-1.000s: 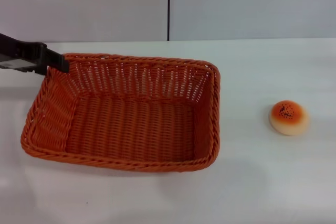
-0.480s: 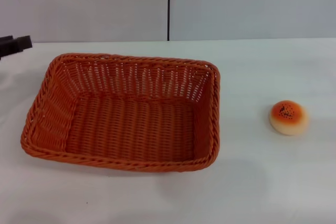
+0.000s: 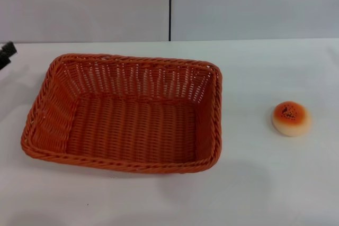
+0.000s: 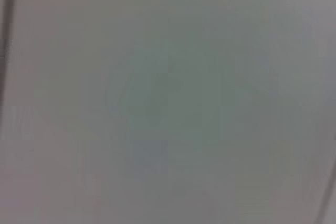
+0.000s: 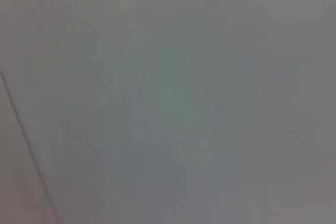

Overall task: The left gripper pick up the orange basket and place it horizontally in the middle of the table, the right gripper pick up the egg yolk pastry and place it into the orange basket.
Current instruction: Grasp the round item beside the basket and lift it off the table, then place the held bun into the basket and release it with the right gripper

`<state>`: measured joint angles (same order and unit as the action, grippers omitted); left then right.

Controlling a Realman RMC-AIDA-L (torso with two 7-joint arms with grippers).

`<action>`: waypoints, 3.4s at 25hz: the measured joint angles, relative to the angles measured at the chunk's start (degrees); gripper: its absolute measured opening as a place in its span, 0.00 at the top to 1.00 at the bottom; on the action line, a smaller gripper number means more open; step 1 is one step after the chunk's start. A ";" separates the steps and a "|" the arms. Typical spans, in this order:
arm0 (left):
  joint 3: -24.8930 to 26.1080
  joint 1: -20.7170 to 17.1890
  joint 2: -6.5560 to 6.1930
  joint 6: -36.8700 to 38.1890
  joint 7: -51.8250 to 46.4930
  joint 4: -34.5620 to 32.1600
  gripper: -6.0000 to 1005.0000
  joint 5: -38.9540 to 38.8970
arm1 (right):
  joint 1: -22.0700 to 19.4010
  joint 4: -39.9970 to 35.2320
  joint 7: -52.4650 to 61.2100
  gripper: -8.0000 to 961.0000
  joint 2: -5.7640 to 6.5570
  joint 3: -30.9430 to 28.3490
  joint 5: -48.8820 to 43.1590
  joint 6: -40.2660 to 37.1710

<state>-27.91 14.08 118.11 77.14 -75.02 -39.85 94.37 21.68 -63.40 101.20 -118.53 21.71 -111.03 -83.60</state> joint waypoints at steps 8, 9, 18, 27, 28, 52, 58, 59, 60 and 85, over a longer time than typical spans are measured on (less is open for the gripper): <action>2.92 -0.37 0.03 1.47 19.91 13.47 0.45 -13.47 | 12.94 -9.43 22.89 0.42 5.13 0.34 -35.60 -17.34; 2.94 -0.33 0.02 1.52 21.86 14.71 0.45 -14.55 | 14.40 -9.66 24.45 0.42 5.29 1.06 -38.90 -18.66; 3.01 -1.01 0.08 3.04 35.47 24.14 0.45 -20.06 | 21.92 -2.22 34.41 0.42 5.64 16.98 -52.70 -23.40; 3.04 -2.84 0.10 4.83 35.78 25.69 0.45 -20.06 | 23.31 6.73 34.10 0.42 2.15 22.41 -48.59 -16.65; 3.04 -2.96 0.09 4.99 35.78 25.69 0.45 -20.05 | 23.33 7.72 34.06 0.42 2.12 22.73 -48.51 -15.84; 3.04 -3.37 0.09 4.65 35.40 25.70 0.45 -20.01 | 20.49 11.55 33.58 0.46 2.89 22.41 -48.66 -8.38; 3.03 -3.28 0.11 4.56 35.43 25.85 0.45 -20.01 | 19.72 9.44 33.28 0.56 2.58 22.41 -48.17 -7.64; 3.04 -3.27 0.11 4.53 35.43 25.87 0.45 -20.01 | 19.66 9.24 33.27 0.58 2.57 22.41 -47.88 -7.58; 3.04 -3.27 0.10 4.51 35.43 25.87 0.45 -20.01 | 19.56 8.92 33.25 0.60 2.64 22.59 -47.00 -7.71; 3.93 -2.92 -0.01 3.10 35.54 25.88 0.45 -20.02 | 19.12 7.27 31.64 0.95 -0.27 35.45 -29.41 -25.51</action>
<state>-23.98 11.17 118.10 80.24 -39.49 -13.97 74.35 40.80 -56.13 132.84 -118.79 57.16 -140.43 -109.11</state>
